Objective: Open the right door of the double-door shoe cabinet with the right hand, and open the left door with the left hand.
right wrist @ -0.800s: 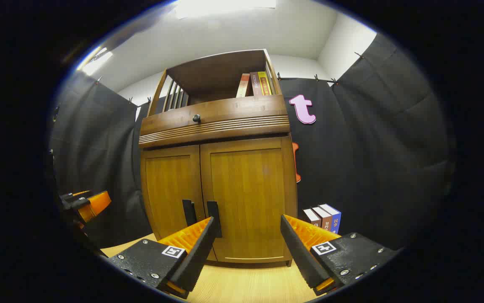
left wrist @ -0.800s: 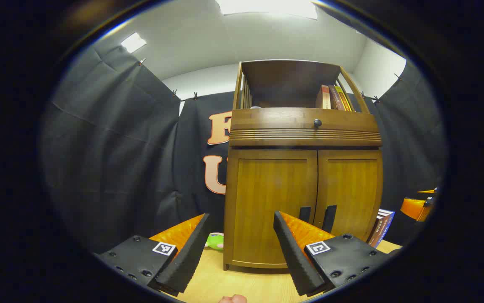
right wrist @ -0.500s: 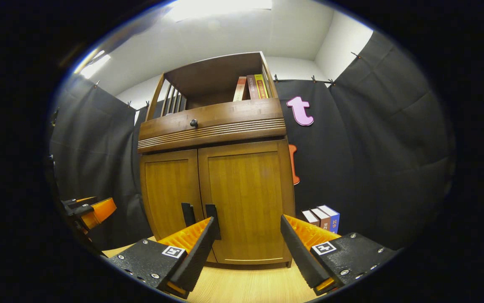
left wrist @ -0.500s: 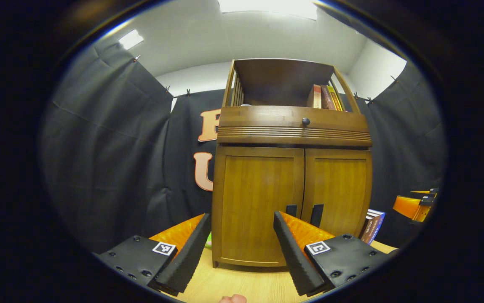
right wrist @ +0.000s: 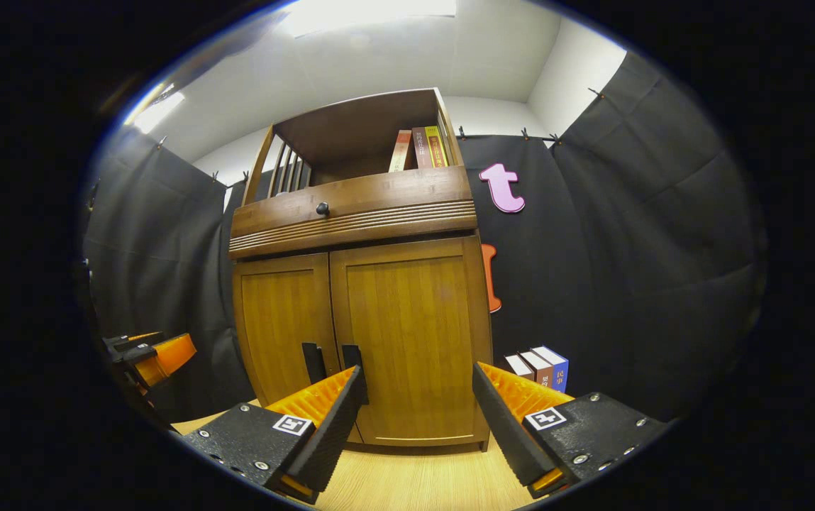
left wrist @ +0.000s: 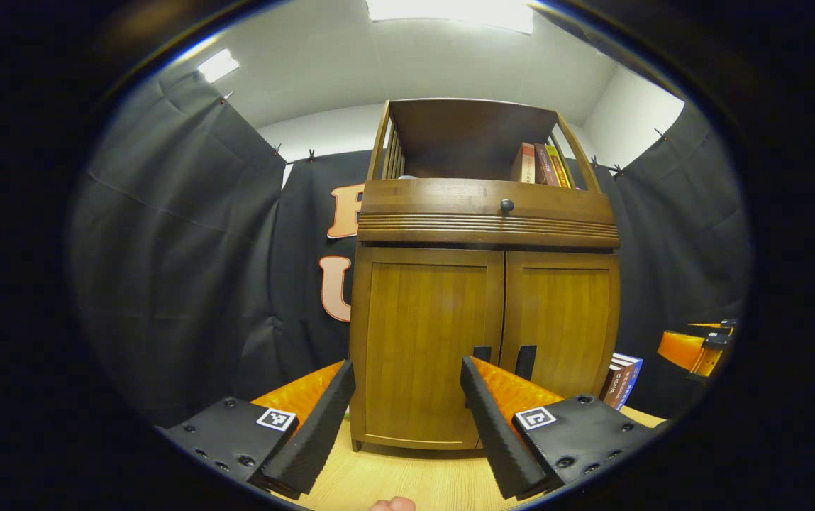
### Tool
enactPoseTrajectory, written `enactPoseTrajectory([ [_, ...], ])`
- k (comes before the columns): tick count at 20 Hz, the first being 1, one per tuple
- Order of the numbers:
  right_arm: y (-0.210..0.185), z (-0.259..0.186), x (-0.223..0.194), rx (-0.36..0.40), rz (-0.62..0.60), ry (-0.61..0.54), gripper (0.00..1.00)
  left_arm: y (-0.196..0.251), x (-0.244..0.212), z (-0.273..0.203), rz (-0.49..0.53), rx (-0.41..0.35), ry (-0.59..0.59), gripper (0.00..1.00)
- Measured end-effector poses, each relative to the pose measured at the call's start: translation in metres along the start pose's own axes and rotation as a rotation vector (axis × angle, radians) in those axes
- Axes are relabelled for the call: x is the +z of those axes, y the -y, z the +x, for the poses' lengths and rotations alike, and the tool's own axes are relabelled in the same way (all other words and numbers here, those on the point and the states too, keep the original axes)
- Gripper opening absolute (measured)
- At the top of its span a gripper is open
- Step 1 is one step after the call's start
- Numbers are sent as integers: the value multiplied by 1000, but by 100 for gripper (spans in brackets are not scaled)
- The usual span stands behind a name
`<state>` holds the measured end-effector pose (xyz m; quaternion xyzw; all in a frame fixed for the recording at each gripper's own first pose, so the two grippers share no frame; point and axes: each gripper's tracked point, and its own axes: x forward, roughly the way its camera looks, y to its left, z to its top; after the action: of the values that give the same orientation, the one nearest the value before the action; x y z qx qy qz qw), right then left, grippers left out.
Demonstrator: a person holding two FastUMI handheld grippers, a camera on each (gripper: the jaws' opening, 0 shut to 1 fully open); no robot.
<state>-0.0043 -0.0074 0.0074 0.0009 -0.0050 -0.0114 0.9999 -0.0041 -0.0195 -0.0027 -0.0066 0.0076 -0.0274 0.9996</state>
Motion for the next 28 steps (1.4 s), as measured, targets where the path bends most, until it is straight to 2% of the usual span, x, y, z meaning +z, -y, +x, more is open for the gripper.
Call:
enactPoseTrajectory([
  [1, 1, -1, 1, -2, 0, 0, 100, -1, 0, 0, -1, 2, 0, 95],
  [2, 1, -1, 1, -4, 1, 0, 100, 0, 0, -1, -2, 2, -1, 95],
  [3, 1, -1, 2, -5, 3, 1, 94, -1, -1, -1, -2, 1, -3, 95],
  [5, 2, -2, 7, -10, 12, 22, 93, -2, 0, -2, -1, 3, -4, 95],
  [6, 1, -3, 12, -10, 19, 44, 100, -4, 0, -2, -2, 5, -2, 95],
  [7, 0, -2, 14, -8, 24, 54, 100, -5, 1, -3, -4, 6, -2, 96],
  [8, -3, -1, 12, 1, 28, 51, 93, -7, 0, -3, -4, 8, -4, 96],
  [12, -28, 20, 9, 67, 45, 29, 93, -15, 4, -10, 1, 21, -3, 98],
  [18, -77, 93, -11, 152, 47, 3, 93, -22, 8, -18, -14, 28, -22, 96],
  [19, -85, 107, -17, 166, 39, -2, 93, -23, 9, -20, -4, 32, -22, 99],
  [20, -93, 122, -24, 172, 26, -9, 93, -25, 8, -23, 6, 37, -24, 94],
  [24, -104, 177, -62, 156, -35, -43, 94, -33, 6, -35, -4, 55, -31, 98],
  [28, -110, 216, -97, 126, -91, -93, 93, -46, -5, -44, -36, 80, -61, 97],
])
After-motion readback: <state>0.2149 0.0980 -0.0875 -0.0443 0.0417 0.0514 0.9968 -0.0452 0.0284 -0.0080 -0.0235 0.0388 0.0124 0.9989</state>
